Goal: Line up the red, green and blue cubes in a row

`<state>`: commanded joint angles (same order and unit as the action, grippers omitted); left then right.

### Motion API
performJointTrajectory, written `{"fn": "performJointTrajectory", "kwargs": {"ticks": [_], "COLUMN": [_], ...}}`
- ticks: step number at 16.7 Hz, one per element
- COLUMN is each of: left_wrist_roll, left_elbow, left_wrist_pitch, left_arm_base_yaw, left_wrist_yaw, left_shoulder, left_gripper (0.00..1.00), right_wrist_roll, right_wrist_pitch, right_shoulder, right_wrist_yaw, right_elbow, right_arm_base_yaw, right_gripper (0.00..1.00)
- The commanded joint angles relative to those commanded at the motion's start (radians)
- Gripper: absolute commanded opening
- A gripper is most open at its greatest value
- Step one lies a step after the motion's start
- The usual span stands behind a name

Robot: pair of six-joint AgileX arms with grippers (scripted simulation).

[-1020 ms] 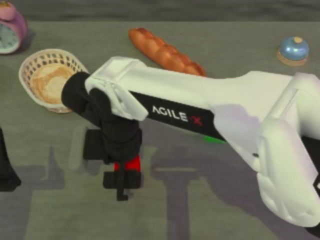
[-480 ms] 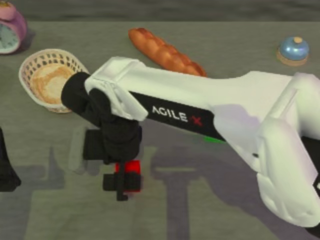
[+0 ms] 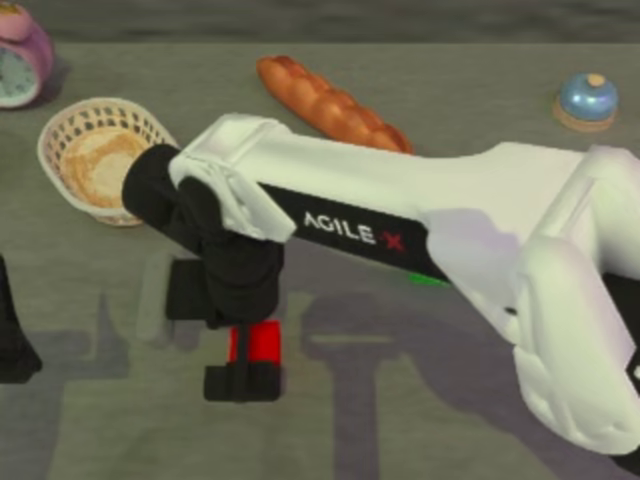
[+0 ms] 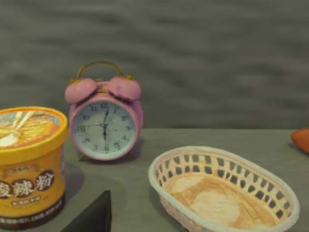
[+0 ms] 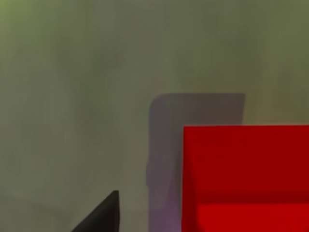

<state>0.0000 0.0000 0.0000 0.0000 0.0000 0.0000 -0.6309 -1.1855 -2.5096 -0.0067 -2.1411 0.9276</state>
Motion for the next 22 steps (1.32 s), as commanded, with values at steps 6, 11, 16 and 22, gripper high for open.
{"fn": "performJointTrajectory", "kwargs": {"ticks": [6, 11, 16, 22], "left_wrist_roll": [0.0, 0.0, 0.0, 0.0], "left_elbow": [0.0, 0.0, 0.0, 0.0], "left_wrist_pitch": [0.0, 0.0, 0.0, 0.0], "left_arm_base_yaw": [0.0, 0.0, 0.0, 0.0], "left_wrist_yaw": [0.0, 0.0, 0.0, 0.0], "left_shoulder": [0.0, 0.0, 0.0, 0.0], "left_gripper": [1.0, 1.0, 1.0, 1.0], "right_wrist_roll": [-0.004, -0.003, -0.003, 0.106], "right_wrist_pitch": [-0.041, -0.234, -0.274, -0.255], "right_shoulder": [-0.002, 0.0, 0.004, 0.017], "right_wrist_yaw": [0.0, -0.001, 0.0, 0.002], "right_elbow": [-0.042, -0.23, -0.27, -0.242], "right_arm_base_yaw": [0.003, 0.005, 0.005, -0.033], "right_gripper": [1.0, 1.0, 1.0, 1.0]}}
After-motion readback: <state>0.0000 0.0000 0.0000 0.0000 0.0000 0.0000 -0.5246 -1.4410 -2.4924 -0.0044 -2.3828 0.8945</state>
